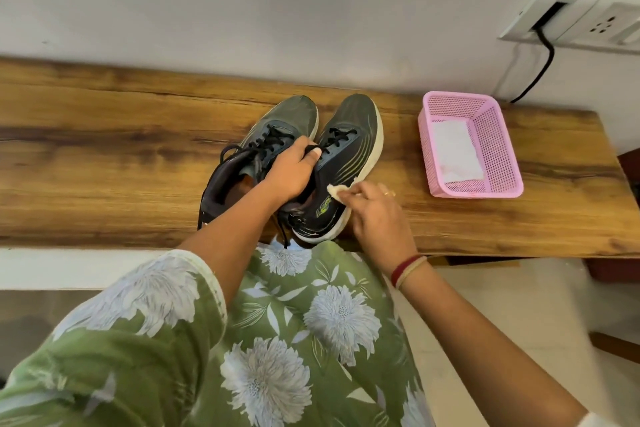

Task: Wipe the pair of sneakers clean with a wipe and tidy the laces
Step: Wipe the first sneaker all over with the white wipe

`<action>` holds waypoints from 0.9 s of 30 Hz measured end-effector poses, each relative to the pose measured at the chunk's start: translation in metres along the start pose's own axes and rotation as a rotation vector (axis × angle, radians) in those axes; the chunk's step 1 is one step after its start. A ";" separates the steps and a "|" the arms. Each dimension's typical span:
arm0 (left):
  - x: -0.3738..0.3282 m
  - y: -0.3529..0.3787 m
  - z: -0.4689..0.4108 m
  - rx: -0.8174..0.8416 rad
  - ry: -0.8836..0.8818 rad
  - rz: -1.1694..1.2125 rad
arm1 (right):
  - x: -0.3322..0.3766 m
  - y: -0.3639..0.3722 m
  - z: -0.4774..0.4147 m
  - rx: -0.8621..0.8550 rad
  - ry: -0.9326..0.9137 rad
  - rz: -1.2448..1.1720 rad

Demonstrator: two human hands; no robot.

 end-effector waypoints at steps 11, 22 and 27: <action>0.003 0.000 -0.001 -0.001 0.013 -0.003 | -0.025 -0.006 -0.009 -0.041 -0.094 0.115; 0.002 -0.001 0.000 0.003 0.012 -0.019 | -0.014 0.001 0.001 0.071 -0.165 -0.022; 0.000 0.000 0.001 0.013 0.013 -0.016 | -0.026 -0.007 -0.010 -0.038 -0.058 -0.044</action>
Point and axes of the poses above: each hand's wrist, its own z-axis away from the middle knuckle, its own y-axis out of the palm, x = y × z, the point moved 4 cm from there along -z, towards the middle knuckle, and after that the axes turned 15 degrees about x, right-handed, at the moved point
